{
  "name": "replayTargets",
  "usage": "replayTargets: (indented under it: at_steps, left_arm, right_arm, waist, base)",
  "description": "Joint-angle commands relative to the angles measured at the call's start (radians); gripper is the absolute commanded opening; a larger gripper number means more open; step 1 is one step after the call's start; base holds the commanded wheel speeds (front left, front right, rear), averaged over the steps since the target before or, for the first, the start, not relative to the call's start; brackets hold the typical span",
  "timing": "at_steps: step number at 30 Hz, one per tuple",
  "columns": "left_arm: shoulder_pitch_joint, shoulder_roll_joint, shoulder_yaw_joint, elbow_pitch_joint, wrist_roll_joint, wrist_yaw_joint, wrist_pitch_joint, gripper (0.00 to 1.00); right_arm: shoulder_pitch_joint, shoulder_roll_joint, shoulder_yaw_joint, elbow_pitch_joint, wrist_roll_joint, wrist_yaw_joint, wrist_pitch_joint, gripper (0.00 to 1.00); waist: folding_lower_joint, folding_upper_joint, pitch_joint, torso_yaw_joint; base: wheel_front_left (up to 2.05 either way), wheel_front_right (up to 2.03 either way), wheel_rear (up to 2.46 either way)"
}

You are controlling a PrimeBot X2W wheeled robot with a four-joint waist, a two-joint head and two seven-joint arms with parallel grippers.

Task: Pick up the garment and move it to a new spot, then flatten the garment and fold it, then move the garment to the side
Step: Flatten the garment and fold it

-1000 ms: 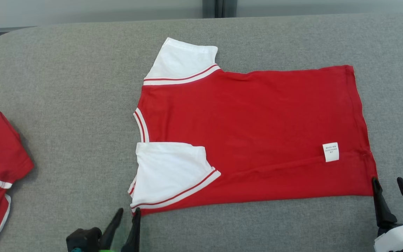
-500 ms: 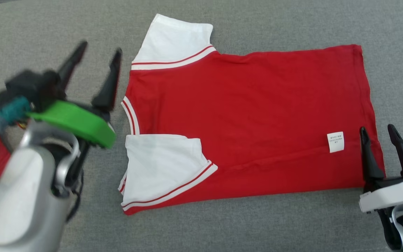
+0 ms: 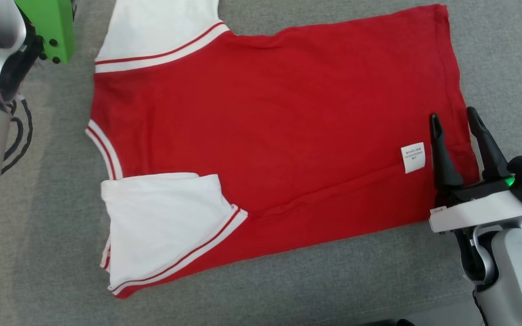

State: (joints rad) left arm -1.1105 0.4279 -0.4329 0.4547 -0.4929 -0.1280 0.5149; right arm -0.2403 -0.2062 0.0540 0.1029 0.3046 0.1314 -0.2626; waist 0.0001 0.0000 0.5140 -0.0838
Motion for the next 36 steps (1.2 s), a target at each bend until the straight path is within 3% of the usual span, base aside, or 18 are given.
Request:
replayTargets:
  at_steps: [1,5,13,32,33,34,35,36]
  left_arm:
    - [-0.027,0.019,-0.021,0.017,-0.025,-0.003,0.017,1.0]
    - [-0.077,0.077,-0.1,0.051,-0.115,-0.003,0.069,1.0]
    - [-0.14,0.169,-0.2,0.096,-0.192,-0.003,0.074,1.0]
    - [-0.212,0.213,-0.322,0.207,-0.27,-0.003,0.033,1.0]
    - [-0.213,0.218,-0.334,0.214,-0.28,-0.003,0.031,0.79]
    - [-0.212,0.221,-0.339,0.217,-0.287,-0.003,0.03,0.48]
    - [-0.213,0.224,-0.343,0.219,-0.293,-0.003,0.028,0.4]
    - [-0.214,0.227,-0.35,0.22,-0.298,-0.003,0.028,0.0]
  right_arm:
    - [-0.019,0.005,-0.001,-0.002,0.002,-0.001,-0.003,1.0]
    - [-0.03,0.021,-0.004,-0.011,0.007,-0.001,-0.003,1.0]
    - [-0.023,0.041,-0.016,-0.027,0.011,-0.001,-0.003,1.0]
    - [-0.021,0.048,-0.008,-0.045,-0.035,-0.001,-0.003,1.0]
    - [-0.017,0.049,-0.008,-0.045,-0.035,-0.001,-0.003,1.0]
    - [-0.015,0.05,-0.009,-0.046,-0.035,-0.001,-0.003,1.0]
    - [-0.013,0.05,-0.009,-0.046,-0.035,-0.001,-0.003,1.0]
    - [-0.011,0.05,-0.01,-0.047,-0.036,-0.001,-0.003,1.0]
  waist:
    - [-0.0001,0.0,0.072,-0.077]
    - [-0.0001,0.0,0.095,-0.113]
    - [-0.0001,0.0,0.125,-0.157]
    - [-0.0001,0.0,0.145,-0.195]
    - [-0.0001,0.0,0.144,-0.2]
    - [-0.0001,0.0,0.143,-0.202]
    - [-0.0001,0.0,0.143,-0.204]
    - [-0.0001,0.0,0.142,-0.205]
  base:
    - [0.0,0.0,0.0]
    - [0.0,0.0,0.0]
    - [0.0,0.0,0.0]
    - [0.0,0.0,0.0]
    - [0.0,0.0,0.0]
    - [0.0,0.0,0.0]
    - [0.0,0.0,0.0]
    - [0.0,0.0,0.0]
